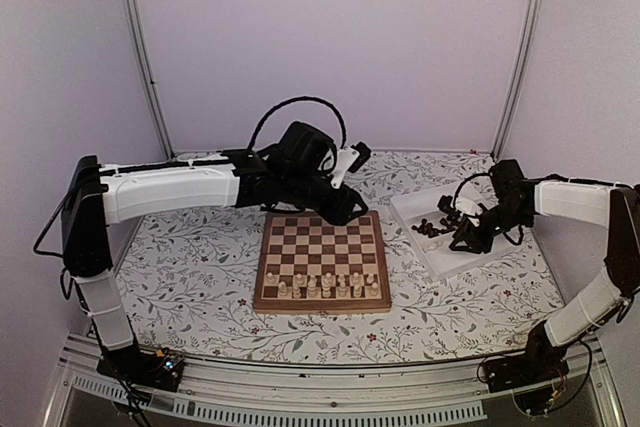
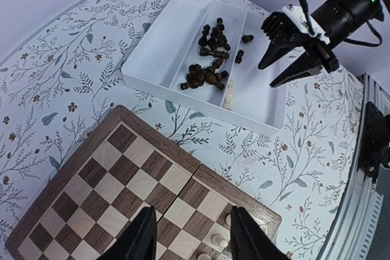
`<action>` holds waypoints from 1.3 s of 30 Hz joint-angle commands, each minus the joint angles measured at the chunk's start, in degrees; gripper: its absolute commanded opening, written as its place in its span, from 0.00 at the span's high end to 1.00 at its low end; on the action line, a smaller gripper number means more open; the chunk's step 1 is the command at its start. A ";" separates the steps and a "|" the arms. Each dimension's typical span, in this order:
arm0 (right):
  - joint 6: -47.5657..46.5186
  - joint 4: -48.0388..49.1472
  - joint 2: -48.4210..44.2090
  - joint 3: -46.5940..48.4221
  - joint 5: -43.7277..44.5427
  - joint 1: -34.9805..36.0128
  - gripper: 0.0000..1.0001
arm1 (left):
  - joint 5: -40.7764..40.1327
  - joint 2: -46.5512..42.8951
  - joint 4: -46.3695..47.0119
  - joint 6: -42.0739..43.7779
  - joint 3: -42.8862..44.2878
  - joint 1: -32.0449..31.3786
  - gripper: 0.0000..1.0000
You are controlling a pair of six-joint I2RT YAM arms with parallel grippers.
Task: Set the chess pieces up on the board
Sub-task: Pick up the chess piece from the storage box.
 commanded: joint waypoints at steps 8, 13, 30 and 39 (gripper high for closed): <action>-16.70 5.26 5.73 0.48 9.73 4.47 0.61 | 4.85 1.57 5.00 -2.21 1.31 1.70 0.53; -17.97 7.12 8.79 2.91 11.35 5.38 0.60 | 5.28 1.01 4.93 -2.49 0.44 2.14 0.53; -20.42 2.96 15.12 6.64 7.83 8.43 0.58 | 7.04 0.87 5.52 -3.69 -1.07 2.67 0.53; -21.16 -3.00 13.23 6.74 7.88 8.53 0.61 | 8.23 0.66 6.24 -4.25 -2.09 2.69 0.53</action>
